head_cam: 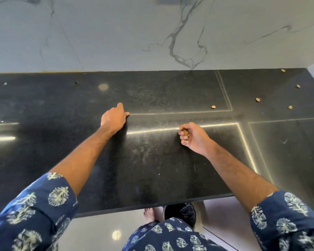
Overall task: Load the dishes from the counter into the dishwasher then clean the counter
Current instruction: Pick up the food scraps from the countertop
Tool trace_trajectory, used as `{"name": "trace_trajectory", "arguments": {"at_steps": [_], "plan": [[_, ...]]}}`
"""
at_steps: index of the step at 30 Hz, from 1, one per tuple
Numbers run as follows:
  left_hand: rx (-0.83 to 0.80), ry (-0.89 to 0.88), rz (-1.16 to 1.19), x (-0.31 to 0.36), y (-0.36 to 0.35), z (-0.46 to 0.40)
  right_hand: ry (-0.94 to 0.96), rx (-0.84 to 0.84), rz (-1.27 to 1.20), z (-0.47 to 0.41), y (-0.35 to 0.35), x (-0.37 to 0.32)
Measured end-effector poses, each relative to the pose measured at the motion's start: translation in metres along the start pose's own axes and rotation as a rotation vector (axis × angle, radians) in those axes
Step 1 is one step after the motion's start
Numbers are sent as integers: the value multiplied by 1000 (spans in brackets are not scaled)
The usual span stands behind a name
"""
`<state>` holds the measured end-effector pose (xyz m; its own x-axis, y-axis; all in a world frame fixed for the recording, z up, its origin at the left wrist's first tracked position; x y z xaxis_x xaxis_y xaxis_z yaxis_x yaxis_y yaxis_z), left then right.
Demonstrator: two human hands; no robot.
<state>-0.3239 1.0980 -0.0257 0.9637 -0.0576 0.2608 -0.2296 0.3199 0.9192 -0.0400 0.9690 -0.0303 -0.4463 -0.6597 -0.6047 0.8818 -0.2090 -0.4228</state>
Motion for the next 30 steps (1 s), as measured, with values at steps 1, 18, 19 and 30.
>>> {"name": "trace_trajectory", "arguments": {"at_steps": [1,18,19,30], "plan": [[22,9,3,1,-4,3,24,17,-53,5,9,-2],[-429,27,2192,192,-54,48,175,187,-151,77,108,-34],[-440,33,2165,201,-57,48,173,184,-148,79,114,-36],[-293,154,1480,290,-84,9,121,172,12,79,198,-70]]}}
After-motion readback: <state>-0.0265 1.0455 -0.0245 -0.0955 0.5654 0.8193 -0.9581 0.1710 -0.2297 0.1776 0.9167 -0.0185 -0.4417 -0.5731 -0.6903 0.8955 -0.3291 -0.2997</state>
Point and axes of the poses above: each hand's wrist, its own z-axis away from the middle knuckle, its own y-axis out of the back of the hand, x = y × z, the point moved 5 cm from there along -z, towards the middle knuckle, and after that the axes turned 4 degrees about -x, right-handed, at the moved point
